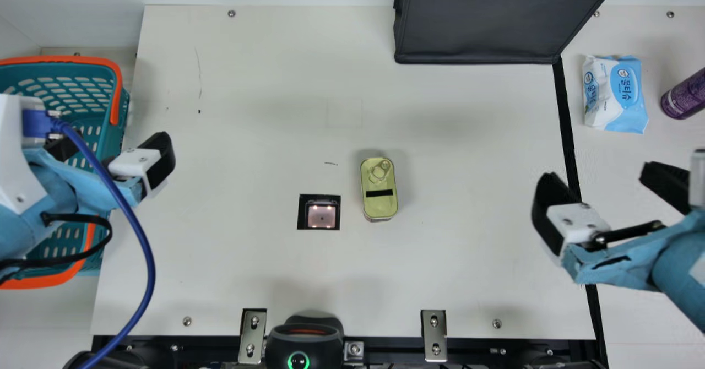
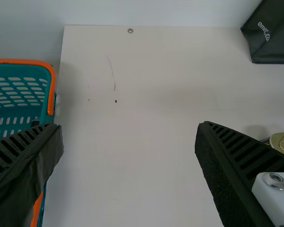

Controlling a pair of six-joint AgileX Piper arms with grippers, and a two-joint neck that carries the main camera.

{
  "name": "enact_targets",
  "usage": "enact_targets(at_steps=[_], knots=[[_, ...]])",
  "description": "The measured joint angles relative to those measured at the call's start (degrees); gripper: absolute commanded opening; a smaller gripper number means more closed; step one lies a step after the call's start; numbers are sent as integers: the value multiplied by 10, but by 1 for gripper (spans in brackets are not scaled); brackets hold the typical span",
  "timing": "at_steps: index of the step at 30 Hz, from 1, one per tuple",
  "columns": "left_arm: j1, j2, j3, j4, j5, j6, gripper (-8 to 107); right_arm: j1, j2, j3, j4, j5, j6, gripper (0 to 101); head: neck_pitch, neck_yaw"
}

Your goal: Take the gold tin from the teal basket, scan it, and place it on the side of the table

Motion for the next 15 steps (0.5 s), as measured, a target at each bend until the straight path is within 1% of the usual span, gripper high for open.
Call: enact_targets(at_steps=[2,7,15], knots=[[0,0,0,0,0,0,90,12,8,1,13,1,-7,95,0,0],[0,0,0,0,0,0,90,40,32,16,60,3,-30,95,0,0],[0,0,0,0,0,0,90,22,91,13,114,2,-64,95,0,0]])
